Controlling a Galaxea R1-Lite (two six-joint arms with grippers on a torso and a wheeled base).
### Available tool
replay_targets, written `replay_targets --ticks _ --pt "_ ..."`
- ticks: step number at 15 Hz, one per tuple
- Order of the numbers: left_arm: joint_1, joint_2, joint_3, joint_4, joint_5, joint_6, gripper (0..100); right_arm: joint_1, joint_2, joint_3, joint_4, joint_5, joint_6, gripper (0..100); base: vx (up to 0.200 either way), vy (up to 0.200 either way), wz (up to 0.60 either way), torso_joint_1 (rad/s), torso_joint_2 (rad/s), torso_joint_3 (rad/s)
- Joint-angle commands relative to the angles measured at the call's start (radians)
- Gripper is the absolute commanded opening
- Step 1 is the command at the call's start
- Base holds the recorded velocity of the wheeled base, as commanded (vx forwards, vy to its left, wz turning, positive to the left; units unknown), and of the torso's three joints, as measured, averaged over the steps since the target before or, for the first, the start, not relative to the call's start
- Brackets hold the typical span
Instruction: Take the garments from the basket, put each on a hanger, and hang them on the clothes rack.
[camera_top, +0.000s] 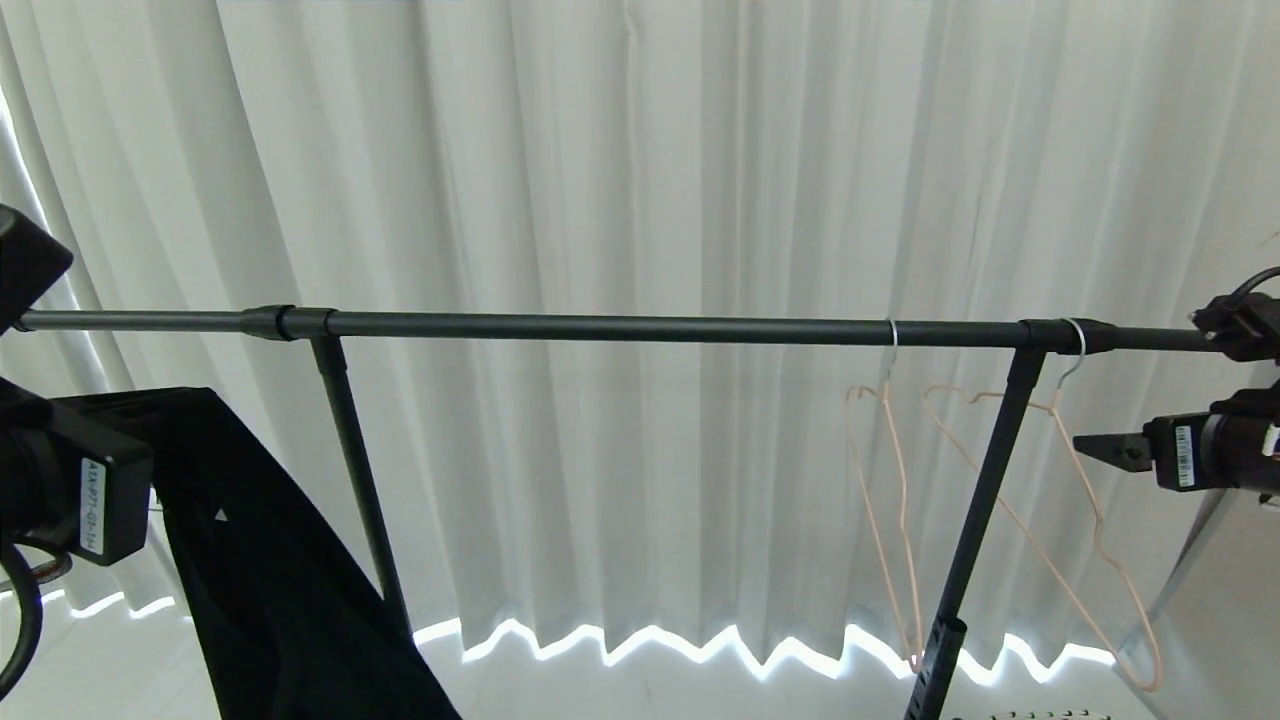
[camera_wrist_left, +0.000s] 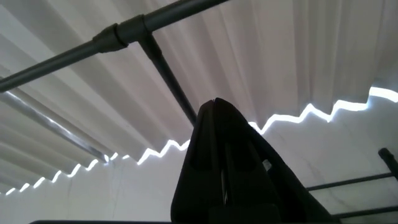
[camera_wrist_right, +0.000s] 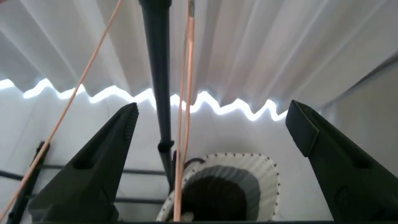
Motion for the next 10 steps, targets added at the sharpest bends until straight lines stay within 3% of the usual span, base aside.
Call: replay_targets --ticks 1,5,7,10 --pt "0.0 0.003 0.02 -0.02 0.0 -0.006 0 0.0 0.094 0.035 -0.051 0.001 0.0 100 0.0 0.0 0.0 0.0 0.0 0.0" --pt "0.002 0.001 0.035 -0.035 0.0 -0.007 0 -0.006 0.182 0.064 -0.105 0.002 0.039 100 0.0 0.0 0.0 0.0 0.0 0.0" --pt "0.002 -0.006 0.041 -0.035 0.0 -0.007 0 -0.003 0.237 0.083 -0.183 0.002 0.1 100 0.0 0.0 0.0 0.0 0.0 0.0" --pt "0.003 -0.003 0.041 -0.035 0.0 -0.007 0 0.003 0.249 0.129 -0.211 0.016 0.111 100 0.0 0.0 0.0 0.0 0.0 0.0"
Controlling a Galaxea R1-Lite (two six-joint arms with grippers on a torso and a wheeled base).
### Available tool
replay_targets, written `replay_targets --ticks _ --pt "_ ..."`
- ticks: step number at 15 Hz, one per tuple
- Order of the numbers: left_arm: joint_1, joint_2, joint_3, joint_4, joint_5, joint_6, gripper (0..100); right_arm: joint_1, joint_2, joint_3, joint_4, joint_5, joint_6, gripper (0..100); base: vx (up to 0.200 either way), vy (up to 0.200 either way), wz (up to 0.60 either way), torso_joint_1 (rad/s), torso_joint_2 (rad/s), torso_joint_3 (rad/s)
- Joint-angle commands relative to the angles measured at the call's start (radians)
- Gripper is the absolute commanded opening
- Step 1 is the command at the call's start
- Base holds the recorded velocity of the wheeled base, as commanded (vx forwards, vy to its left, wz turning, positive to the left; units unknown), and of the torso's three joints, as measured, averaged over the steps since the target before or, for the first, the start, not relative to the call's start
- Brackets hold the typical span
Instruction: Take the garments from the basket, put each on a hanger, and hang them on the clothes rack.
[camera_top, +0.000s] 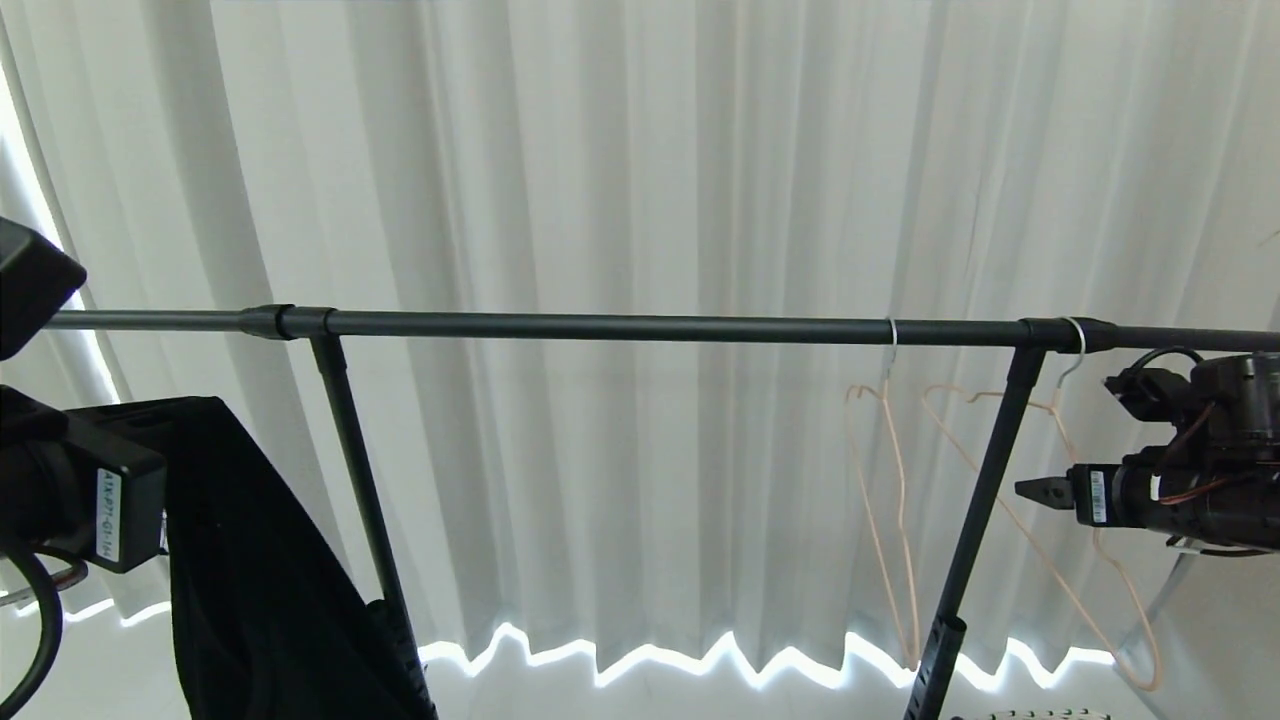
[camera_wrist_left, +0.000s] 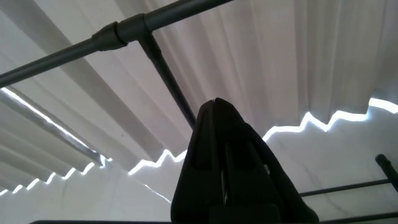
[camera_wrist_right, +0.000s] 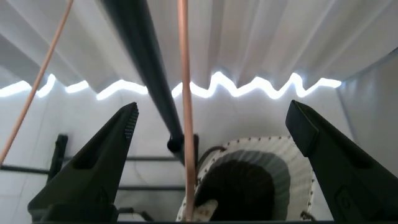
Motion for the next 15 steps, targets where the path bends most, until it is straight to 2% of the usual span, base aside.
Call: replay_targets --ticks 1,4,7,8,15 --pt "0.001 0.003 0.002 0.0 0.001 0.0 0 0.005 0.017 0.043 -0.003 0.003 0.001 100 0.0 0.0 0.0 0.0 0.0 0.0" --pt "0.001 0.006 0.005 0.0 0.001 0.0 0 0.005 0.022 0.096 -0.074 0.003 0.007 100 0.0 0.0 0.0 0.0 0.0 0.0" --pt "0.001 -0.001 0.014 0.0 0.001 0.0 0 0.01 0.027 0.102 -0.091 0.003 0.006 100 0.0 0.0 0.0 0.0 0.0 0.0" --pt "0.001 -0.003 0.014 0.0 0.001 0.0 0 0.011 0.027 0.102 -0.091 0.004 0.006 0 0.0 0.0 0.0 0.0 0.0 0.0" --pt "0.002 -0.005 0.014 0.0 0.001 0.0 0 0.013 0.02 0.101 -0.112 0.003 0.004 0 0.0 0.0 0.0 0.0 0.0 0.0"
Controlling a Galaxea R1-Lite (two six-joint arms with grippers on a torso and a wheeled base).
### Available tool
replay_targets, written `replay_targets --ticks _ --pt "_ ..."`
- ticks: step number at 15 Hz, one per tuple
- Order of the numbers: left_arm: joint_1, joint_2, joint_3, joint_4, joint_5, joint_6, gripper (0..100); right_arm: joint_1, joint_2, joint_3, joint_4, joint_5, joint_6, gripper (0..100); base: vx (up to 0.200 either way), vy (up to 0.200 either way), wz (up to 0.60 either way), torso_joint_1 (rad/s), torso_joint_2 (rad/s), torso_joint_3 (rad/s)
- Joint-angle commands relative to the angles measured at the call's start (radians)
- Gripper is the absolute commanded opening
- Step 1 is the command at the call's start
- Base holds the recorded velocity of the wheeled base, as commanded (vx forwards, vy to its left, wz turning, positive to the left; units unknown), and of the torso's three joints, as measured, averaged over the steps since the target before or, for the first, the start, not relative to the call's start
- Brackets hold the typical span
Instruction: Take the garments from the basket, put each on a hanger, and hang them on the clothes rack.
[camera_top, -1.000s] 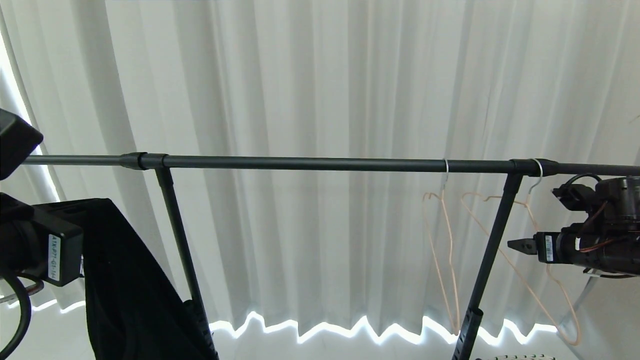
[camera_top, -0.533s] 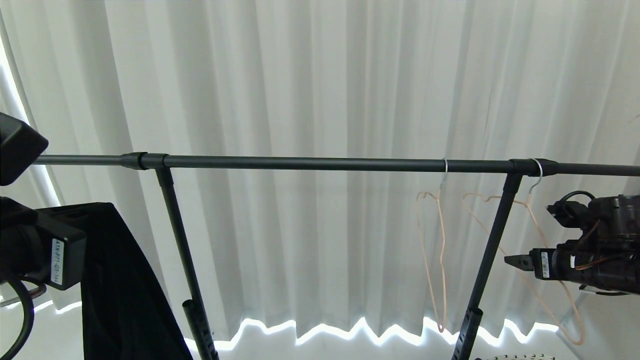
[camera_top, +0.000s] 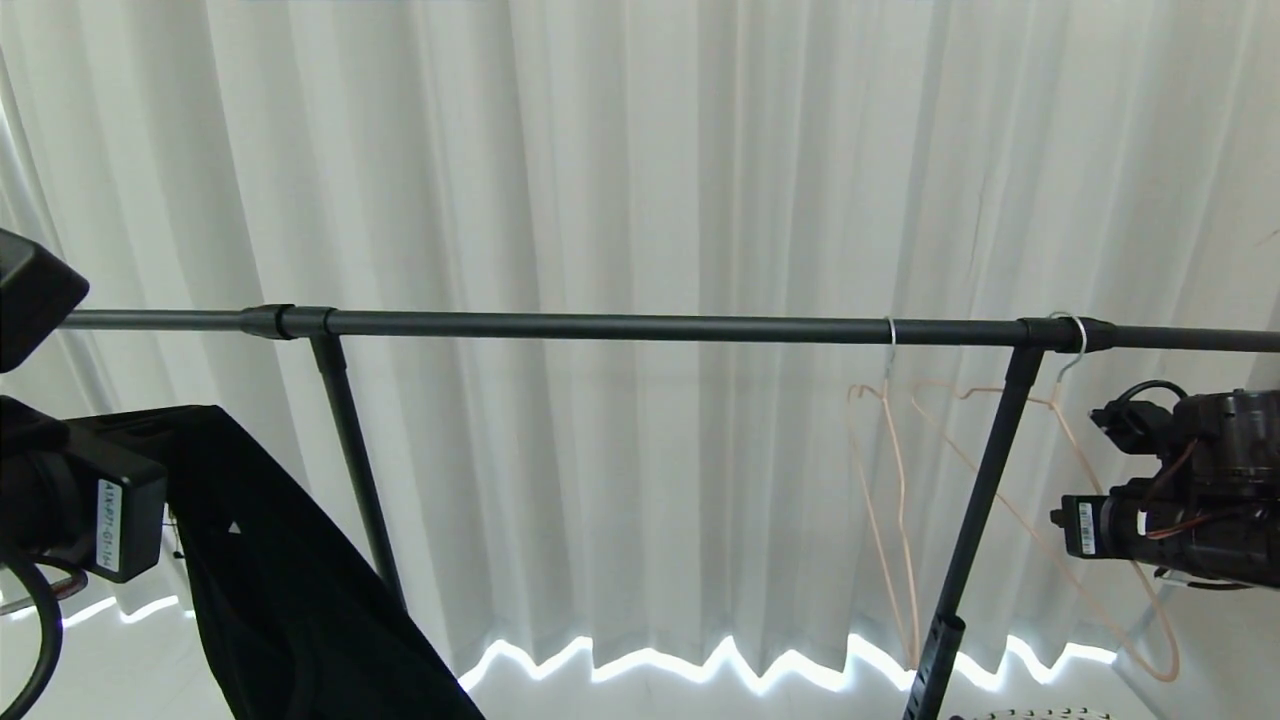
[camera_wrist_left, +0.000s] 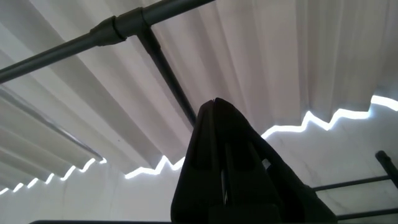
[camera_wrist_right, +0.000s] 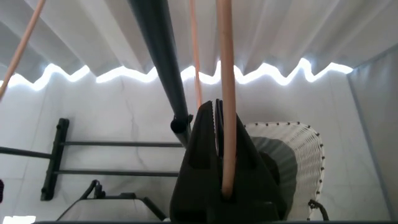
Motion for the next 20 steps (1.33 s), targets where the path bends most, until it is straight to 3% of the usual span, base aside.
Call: replay_targets --ticks 1,9,13,16,20 --pt "0.002 0.002 0.0 0.0 0.0 0.0 0 0.003 -0.019 0.0 -0.007 0.0 0.0 0 0.0 0.0 0.0 0.0 0.0 0.0" --pt "0.005 -0.014 0.002 0.0 0.0 0.0 0 0.005 -0.131 0.028 -0.002 0.0 -0.001 0 0.0 0.0 0.0 0.0 0.0 0.0" --pt "0.005 -0.014 0.002 0.0 0.002 0.0 0 0.005 -0.268 0.171 -0.002 -0.009 -0.006 0 0.0 0.0 0.0 0.0 0.0 0.0" --pt "0.005 -0.014 0.005 0.0 0.002 0.001 0 0.005 -0.374 0.241 0.007 -0.016 -0.009 0 -0.2 0.0 0.0 0.01 0.01 0.002" --pt "0.003 -0.012 0.005 0.0 0.002 0.001 0 0.017 -0.472 0.256 0.096 -0.021 -0.01 0 -0.2 0.0 0.0 -0.002 0.0 0.005"
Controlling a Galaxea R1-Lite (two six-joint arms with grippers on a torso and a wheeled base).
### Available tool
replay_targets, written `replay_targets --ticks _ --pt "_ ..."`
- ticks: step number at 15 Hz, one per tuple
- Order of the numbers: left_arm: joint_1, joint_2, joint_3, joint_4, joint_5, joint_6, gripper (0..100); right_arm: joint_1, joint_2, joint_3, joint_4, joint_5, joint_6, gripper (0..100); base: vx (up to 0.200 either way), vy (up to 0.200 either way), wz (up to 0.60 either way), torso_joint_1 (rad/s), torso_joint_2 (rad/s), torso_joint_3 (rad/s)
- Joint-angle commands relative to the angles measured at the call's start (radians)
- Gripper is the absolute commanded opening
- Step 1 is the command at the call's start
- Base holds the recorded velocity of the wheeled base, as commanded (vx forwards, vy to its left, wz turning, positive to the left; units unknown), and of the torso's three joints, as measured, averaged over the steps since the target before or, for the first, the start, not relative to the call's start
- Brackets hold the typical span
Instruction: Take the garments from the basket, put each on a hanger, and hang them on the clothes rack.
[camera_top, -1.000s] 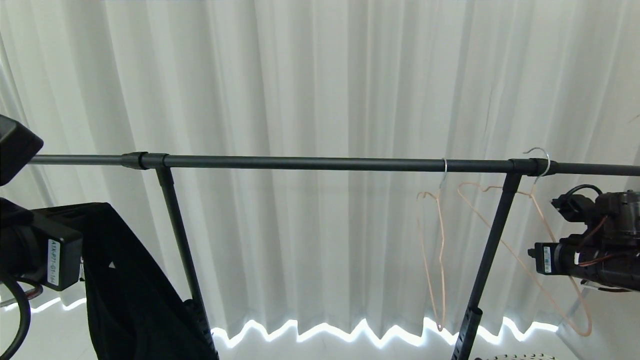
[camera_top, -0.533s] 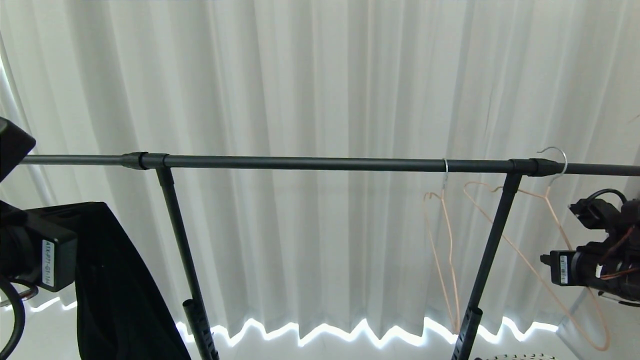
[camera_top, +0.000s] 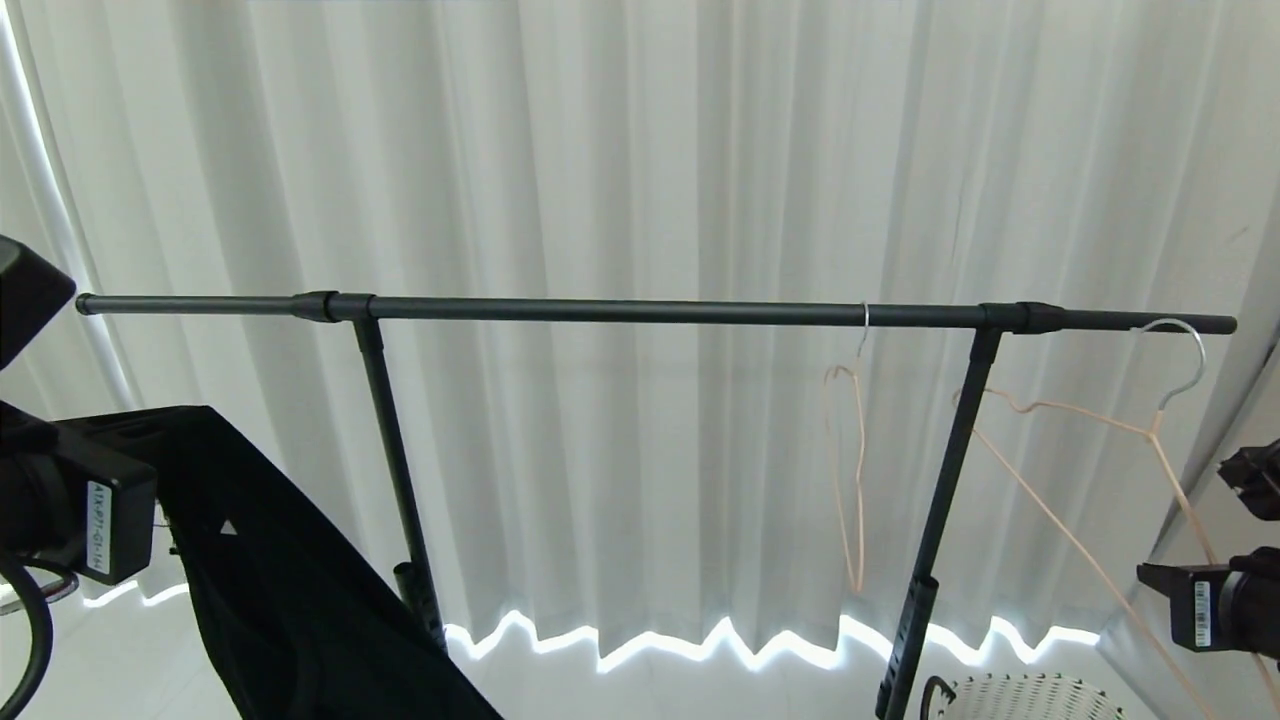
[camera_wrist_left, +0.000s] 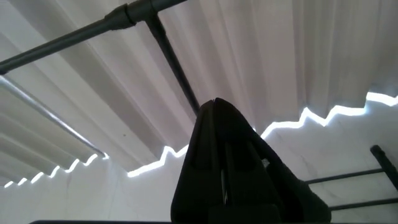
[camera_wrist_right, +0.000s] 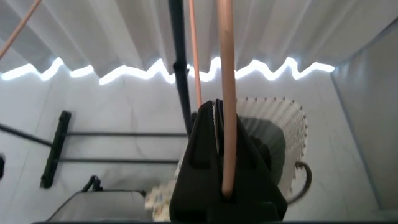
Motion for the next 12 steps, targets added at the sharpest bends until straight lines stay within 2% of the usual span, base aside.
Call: replay_targets --ticks 1,6,12 --pt "0.0 0.001 0.002 0.0 -0.001 0.0 0 0.019 -0.077 0.005 0.023 0.0 -0.002 0 -0.2 0.0 0.0 -0.002 0.0 0.002" --pt "0.0 0.004 0.002 0.0 -0.001 0.002 0 0.064 -0.114 0.005 0.06 0.0 -0.002 0 -0.2 0.0 0.0 0.002 0.0 0.001" --pt "0.0 0.008 0.025 0.0 -0.001 0.005 0 0.194 -0.144 0.003 0.06 0.002 -0.002 0 0.0 0.0 0.0 0.0 0.0 0.0"
